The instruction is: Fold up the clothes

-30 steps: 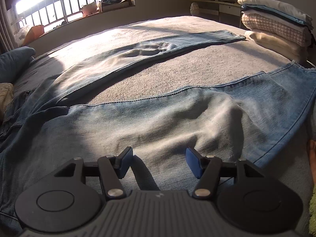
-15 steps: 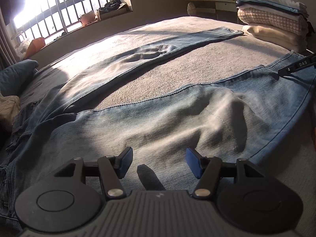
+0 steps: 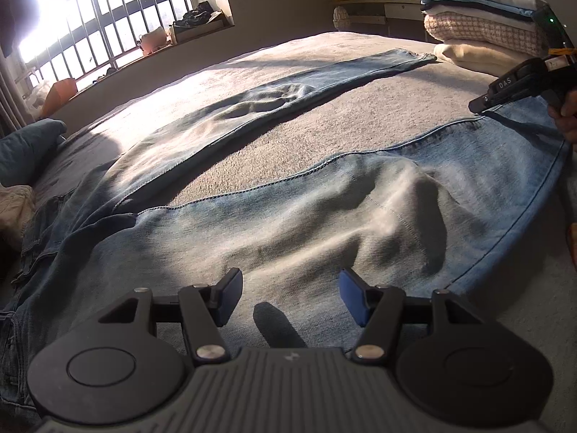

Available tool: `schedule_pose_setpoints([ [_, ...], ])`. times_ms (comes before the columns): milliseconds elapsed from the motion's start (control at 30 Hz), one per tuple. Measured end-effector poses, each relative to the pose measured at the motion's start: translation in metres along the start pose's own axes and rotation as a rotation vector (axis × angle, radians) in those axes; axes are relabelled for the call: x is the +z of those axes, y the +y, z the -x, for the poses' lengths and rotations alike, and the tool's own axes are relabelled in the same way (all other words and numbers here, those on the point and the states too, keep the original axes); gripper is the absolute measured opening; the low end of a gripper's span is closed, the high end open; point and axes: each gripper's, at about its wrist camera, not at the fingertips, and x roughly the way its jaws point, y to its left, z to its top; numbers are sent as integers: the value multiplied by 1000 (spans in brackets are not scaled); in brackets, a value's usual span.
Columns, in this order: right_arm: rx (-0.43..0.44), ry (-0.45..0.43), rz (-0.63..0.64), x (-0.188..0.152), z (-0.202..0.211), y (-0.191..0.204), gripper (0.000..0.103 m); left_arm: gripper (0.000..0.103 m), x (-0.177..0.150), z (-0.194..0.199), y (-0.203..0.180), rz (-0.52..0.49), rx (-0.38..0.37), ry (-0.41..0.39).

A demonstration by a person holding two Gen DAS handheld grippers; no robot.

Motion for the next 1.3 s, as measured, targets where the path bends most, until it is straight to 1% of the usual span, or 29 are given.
schedule_pose_setpoints([
  [67, 12, -18, -42, 5, 11, -10, 7, 61, 0, 0, 0, -2, -6, -2],
  [133, 48, 14, -21, -6, 22, -10, 6, 61, -1, -2, 0, -2, -13, -1],
  [200, 44, 55, -20, -19, 26, -13, 6, 61, 0, -4, -1, 2, -20, 0],
  [233, 4, 62, -33, -24, 26, -22, 4, 61, 0, -5, -1, 7, -24, 1],
  [267, -56, 48, -49, -24, 28, -34, 0, 62, 0, -6, 0, 12, -27, 2],
  [300, -116, 34, -65, -24, 29, -47, 0, 62, 0, -7, 0, 15, -29, 2],
  [367, -229, 11, -85, -23, 32, -69, 0, 62, 0, -6, 0, 11, -28, 2],
  [433, -316, 13, -56, -17, 38, -73, 0, 62, -1, -5, -1, 9, -27, 4],
  [467, -359, 14, -41, -14, 41, -76, 6, 62, -1, -5, 0, 10, -27, 6],
  [500, -371, 16, -12, -14, 45, -73, 6, 63, -1, -5, 0, 10, -26, 7],
  [567, -309, 30, 77, -22, 49, -55, 5, 64, 0, -5, 0, 10, -24, 10],
  [633, -302, 50, 99, -32, 51, -52, 6, 64, 0, -6, 0, 10, -22, 11],
  [667, -327, 59, 97, -36, 52, -54, 6, 64, 0, -5, 0, 11, -22, 12],
  [767, -520, 51, 25, -40, 62, -77, 6, 64, -1, -4, -1, 12, -20, 15],
  [800, -560, 51, 10, -39, 66, -81, 7, 64, -2, -4, 0, 11, -19, 16],
  [833, -546, 51, 13, -37, 70, -76, 9, 64, -2, -3, 0, 11, -18, 17],
  [967, -367, 21, 51, -36, 82, -40, 9, 64, 0, -4, -1, 15, -14, 26],
  [1067, -225, 25, 169, -45, 77, -12, 12, 64, 0, -4, -3, 8, -13, 32],
  [1100, -209, 29, 185, -47, 78, -9, 12, 64, 0, -3, -2, 9, -15, 36],
  [1300, -408, 80, 50, -64, 106, -47, 16, 66, -3, 1, 2, 28, -25, 52],
])
